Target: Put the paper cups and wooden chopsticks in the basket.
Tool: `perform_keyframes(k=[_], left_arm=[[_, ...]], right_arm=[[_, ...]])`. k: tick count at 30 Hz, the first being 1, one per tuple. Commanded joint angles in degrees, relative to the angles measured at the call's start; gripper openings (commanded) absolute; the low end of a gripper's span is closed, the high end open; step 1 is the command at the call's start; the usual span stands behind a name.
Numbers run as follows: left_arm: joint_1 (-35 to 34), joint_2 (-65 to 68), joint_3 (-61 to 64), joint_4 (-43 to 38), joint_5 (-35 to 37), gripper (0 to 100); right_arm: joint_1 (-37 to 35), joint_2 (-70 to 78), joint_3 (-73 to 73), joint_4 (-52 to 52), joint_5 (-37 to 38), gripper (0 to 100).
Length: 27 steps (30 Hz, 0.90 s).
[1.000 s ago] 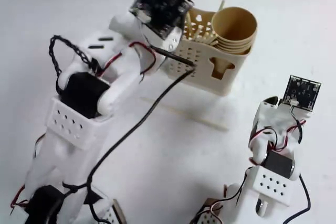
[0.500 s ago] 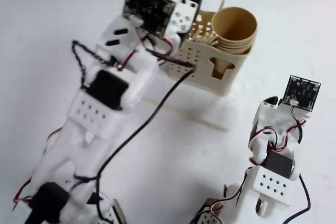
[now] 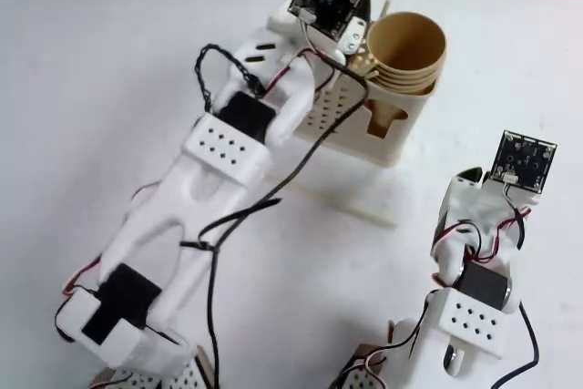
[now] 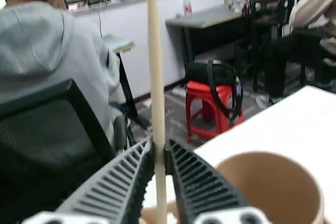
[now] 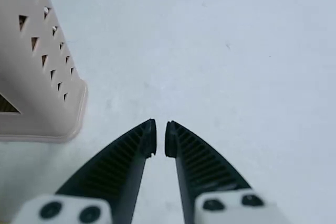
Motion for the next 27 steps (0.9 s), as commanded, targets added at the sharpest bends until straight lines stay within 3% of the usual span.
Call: perform_keyframes(k=[1,11,14,16,20,27], left_arm=[[-1.71,-0.84,-1.67,6.24,0.79,14],[-4.97,-13.14,-11.34,32.97,0.35,13],[-6.37,-19.47,-10.46,37.71,0.26,7],[-7.25,-23.69,-8.7,40.18,-0.97,2],[-8.84,-32.92,-1.93,42.99,-5.8,2],[-12.35,-52.0,15.38,42.9,-6.15,2]], right_arm=[[0.04,-1.19,-0.79,-1.27,0.09,4.9],[0.04,-1.19,-0.79,-1.27,0.09,4.9],[0.04,-1.19,-0.79,-1.27,0.09,4.9],[0.04,-1.19,-0.79,-1.27,0.09,4.9],[0.04,-1.19,-0.79,-1.27,0.09,4.9],[-0.04,-1.1,-0.88,-1.1,2.55,4.9]])
